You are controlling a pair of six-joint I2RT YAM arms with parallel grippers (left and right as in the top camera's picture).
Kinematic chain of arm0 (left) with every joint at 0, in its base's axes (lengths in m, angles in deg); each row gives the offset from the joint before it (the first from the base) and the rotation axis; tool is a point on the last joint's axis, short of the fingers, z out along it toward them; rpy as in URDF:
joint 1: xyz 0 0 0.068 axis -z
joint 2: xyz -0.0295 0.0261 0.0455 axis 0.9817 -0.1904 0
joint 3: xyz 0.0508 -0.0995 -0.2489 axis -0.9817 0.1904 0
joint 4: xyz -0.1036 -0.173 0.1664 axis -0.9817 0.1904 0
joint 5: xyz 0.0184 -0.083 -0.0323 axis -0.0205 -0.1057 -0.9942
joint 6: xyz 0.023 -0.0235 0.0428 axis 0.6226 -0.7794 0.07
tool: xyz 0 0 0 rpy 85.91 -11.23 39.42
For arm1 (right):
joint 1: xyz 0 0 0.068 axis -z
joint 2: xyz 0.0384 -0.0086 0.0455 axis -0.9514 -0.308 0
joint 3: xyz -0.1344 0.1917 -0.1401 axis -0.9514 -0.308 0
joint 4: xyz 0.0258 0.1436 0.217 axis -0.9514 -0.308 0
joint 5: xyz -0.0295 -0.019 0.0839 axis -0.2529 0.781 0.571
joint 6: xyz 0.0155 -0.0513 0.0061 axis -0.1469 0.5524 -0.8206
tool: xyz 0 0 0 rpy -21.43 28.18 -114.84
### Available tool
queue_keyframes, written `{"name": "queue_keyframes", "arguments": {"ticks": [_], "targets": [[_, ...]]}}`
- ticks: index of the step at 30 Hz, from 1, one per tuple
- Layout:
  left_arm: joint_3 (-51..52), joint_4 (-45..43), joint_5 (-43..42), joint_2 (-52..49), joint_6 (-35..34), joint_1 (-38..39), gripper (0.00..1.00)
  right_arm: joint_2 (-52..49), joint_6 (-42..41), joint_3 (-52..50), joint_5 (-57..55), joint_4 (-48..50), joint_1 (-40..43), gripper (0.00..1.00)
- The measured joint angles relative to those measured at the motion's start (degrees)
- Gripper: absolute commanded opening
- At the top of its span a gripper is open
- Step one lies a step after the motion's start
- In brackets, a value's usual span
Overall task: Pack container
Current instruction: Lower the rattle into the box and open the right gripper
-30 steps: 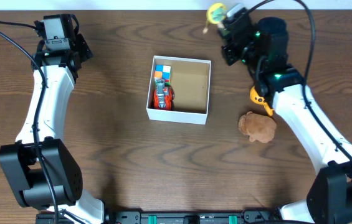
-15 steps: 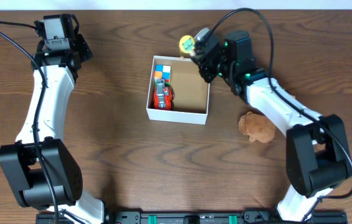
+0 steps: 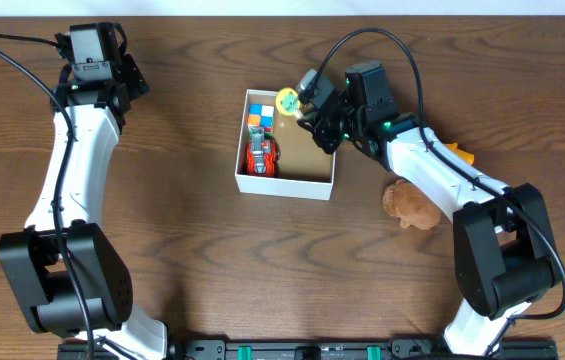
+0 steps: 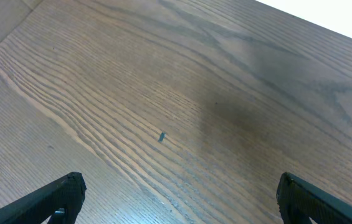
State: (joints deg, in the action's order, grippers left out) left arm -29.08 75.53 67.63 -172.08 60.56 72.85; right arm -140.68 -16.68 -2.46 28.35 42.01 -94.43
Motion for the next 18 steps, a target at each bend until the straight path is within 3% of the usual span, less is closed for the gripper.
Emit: {"name": "queue_keyframes", "arguments": {"ticks": [4,8,12,15,18], "targets": [[0.0,-0.02,0.0,0.0,0.0,0.0,0.98,0.0,2.23,0.0,-0.04,-1.49,0.07,0.02],[0.0,0.0,0.0,0.0,0.0,0.0,0.98,0.0,3.21,0.0,-0.15,-1.42,0.17,0.13],[0.0,0.0,0.0,0.0,0.0,0.0,0.98,0.0,3.56,0.0,-0.48,-1.64,0.17,0.12],[0.0,0.0,0.0,-0.02,0.0,0.0,0.98,0.0,3.56,0.0,-0.52,-1.64,0.37,0.52],[0.0,0.0,0.0,0.0,0.0,0.0,0.98,0.0,3.54,0.0,-0.74,-1.46,0.74,0.59]]}}
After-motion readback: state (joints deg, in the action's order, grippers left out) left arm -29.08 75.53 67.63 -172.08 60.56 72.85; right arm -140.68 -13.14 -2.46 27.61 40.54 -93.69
